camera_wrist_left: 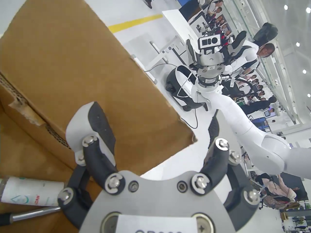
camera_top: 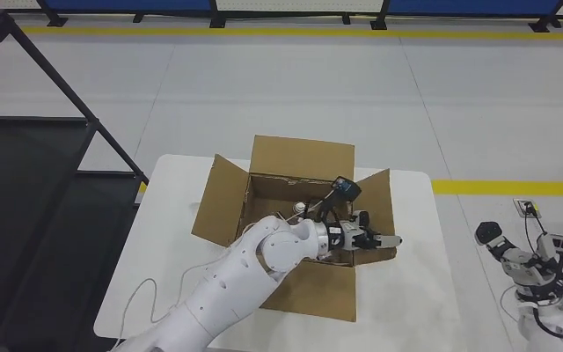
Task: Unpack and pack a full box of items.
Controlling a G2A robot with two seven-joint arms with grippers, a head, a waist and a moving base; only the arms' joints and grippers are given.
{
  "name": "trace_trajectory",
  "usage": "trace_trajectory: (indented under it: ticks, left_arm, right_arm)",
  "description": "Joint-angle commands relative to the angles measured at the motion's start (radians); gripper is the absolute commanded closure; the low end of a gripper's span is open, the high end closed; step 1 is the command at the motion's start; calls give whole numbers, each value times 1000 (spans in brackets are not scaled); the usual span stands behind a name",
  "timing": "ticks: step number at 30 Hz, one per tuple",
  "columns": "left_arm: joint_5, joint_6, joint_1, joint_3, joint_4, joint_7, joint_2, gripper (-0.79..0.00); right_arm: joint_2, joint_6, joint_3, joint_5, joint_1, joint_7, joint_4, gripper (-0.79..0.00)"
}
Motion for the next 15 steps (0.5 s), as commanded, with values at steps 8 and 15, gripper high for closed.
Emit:
trace_trajectory:
  ticks: [8,15]
  left_arm:
    - [-41,-6,-93,119,234,-7,-115,-785]
    - [-54,-44,-127,142,337,-3,-173,-785]
  right_arm:
    - [10,16,49,22,14,16,80,-785]
    - [12,18,56,28,30,18,107,-785]
